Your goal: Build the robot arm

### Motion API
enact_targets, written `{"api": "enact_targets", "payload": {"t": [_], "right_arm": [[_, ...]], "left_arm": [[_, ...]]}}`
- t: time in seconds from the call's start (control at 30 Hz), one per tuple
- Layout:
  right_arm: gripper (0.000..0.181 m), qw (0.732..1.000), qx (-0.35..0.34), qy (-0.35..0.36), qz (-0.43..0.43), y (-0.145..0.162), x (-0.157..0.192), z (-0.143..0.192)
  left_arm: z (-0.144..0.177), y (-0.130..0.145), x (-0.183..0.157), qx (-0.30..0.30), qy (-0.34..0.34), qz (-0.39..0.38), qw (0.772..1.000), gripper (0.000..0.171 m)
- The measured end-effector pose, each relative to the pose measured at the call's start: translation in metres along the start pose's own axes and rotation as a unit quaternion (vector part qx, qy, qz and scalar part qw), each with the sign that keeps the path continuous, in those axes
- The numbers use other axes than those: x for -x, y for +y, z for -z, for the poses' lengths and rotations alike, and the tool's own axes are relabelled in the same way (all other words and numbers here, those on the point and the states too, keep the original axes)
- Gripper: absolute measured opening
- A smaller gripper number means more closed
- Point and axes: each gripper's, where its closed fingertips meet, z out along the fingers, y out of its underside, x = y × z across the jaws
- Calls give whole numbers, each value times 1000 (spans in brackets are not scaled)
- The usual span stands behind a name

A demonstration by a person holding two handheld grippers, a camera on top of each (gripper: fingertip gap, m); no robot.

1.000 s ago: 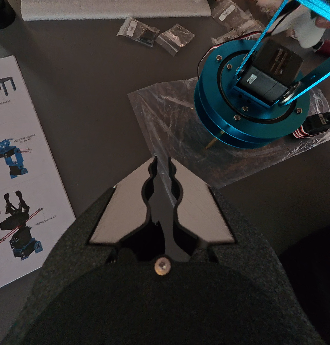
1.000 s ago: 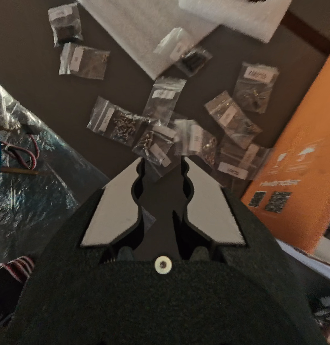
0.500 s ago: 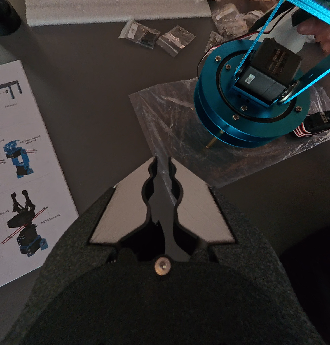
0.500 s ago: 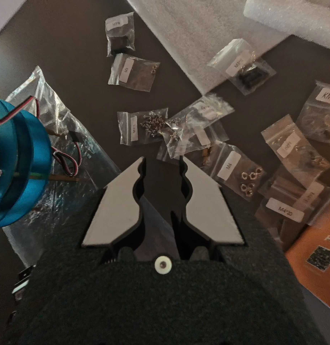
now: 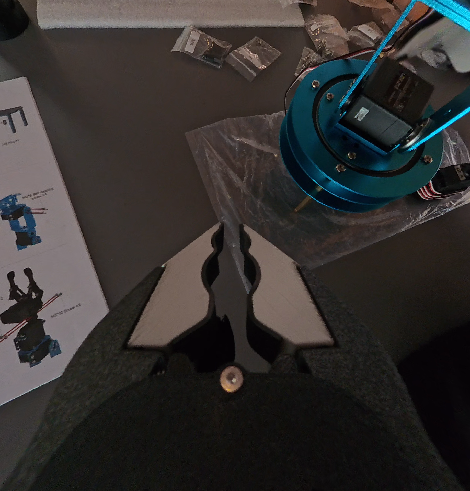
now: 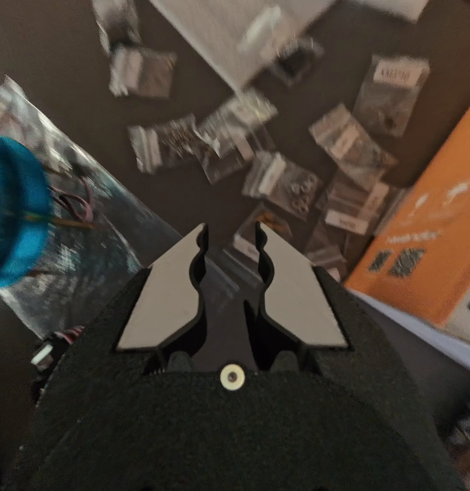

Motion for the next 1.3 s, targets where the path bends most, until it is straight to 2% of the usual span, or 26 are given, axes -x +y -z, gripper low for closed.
{"api": "enact_targets", "payload": {"t": [0.1,0.17,0.27,0.37,0.5,0.6,0.67,0.8,0.9,0.97,1.07,1.17,1.23,1.3], "right_arm": [[34,997,-72,-41,10,-37,21,-13],[34,996,-64,-54,11,-41,27,-31],[33,999,-9,-34,24,-22,25,-46],[31,999,-3,-24,23,-7,22,-34],[35,997,3,-69,-46,10,25,-13],[33,990,-68,-90,-84,-5,23,7],[33,987,-90,-91,-92,-13,20,10],[45,993,-78,-75,-53,-29,26,-16],[45,999,-25,-44,-14,-30,25,-44],[41,999,-21,-33,0,-40,23,-56],[38,998,-9,-59,-7,-58,25,-68],[43,998,-7,-66,-8,-74,20,-76],[43,998,-10,-64,-7,-80,21,-69],[41,997,-58,-50,0,-92,24,-41]], "left_arm": [[-3,-2,-4,3,5,-13,1000,11],[-4,-5,-6,1,8,-23,1000,11],[-2,-6,-4,2,4,-31,1000,11],[0,-5,2,2,-3,-23,1000,11],[-2,-4,3,1,-1,-8,1000,11],[-7,-6,-2,4,6,-12,1000,11],[-10,-8,-6,6,11,-21,1000,11],[-14,-12,-13,7,22,-38,999,11],[-10,-13,-11,5,16,-50,999,11],[-7,-10,-5,7,9,-46,999,11],[0,-6,3,4,4,-27,1000,11],[5,-2,8,0,7,-16,1000,11],[7,0,10,2,14,-18,1000,11],[11,0,14,-1,14,-31,999,11]]}}
